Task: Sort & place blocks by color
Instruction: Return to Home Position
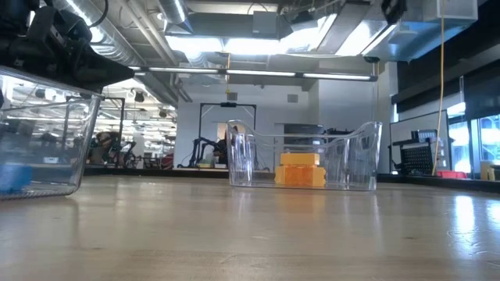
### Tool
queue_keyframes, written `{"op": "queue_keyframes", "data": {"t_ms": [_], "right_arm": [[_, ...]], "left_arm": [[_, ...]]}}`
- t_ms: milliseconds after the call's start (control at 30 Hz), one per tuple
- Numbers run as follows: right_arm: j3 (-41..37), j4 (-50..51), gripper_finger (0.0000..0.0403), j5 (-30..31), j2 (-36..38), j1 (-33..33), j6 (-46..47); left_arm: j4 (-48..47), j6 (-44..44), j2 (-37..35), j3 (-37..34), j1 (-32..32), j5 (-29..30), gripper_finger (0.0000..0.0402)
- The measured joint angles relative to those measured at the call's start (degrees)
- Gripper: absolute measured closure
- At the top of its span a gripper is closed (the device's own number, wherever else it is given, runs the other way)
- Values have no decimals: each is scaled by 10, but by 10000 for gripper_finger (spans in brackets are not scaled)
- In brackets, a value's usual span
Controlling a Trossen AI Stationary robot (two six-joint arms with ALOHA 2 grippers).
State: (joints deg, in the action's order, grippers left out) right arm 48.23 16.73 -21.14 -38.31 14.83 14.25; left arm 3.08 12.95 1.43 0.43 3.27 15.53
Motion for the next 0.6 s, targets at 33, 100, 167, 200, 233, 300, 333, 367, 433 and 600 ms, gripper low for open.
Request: {"op": "queue_keyframes", "data": {"t_ms": [33, 100, 167, 200, 233, 300, 333, 367, 433, 600], "right_arm": [[-23, -18, 399, 0, 16, 0, 12], [-74, -58, 401, 0, 53, 0, 41], [-122, -93, 401, 0, 89, 0, 73], [-144, -102, 401, 0, 107, 0, 86], [-163, -105, 401, 0, 124, 0, 97], [-196, -111, 401, 0, 158, 0, 116], [-210, -115, 401, 0, 174, 0, 125], [-222, -117, 401, 1, 190, 0, 131], [-241, -125, 402, 4, 220, 0, 141], [-279, -129, 402, 22, 282, 0, 156]], "left_arm": [[0, 0, 0, 0, 0, 0, 401], [0, 0, 0, 0, 0, 0, 402], [0, 0, 0, 0, 0, 0, 402], [0, 0, 0, 0, 0, 0, 401], [0, 0, 0, 0, 0, 0, 401], [0, 0, 0, 0, 0, 0, 401], [0, 0, 0, 0, 0, 0, 401], [0, 0, 0, 0, 0, 0, 401], [0, 0, 0, 0, 0, 0, 401], [0, 0, 0, 0, 0, 0, 401]]}}
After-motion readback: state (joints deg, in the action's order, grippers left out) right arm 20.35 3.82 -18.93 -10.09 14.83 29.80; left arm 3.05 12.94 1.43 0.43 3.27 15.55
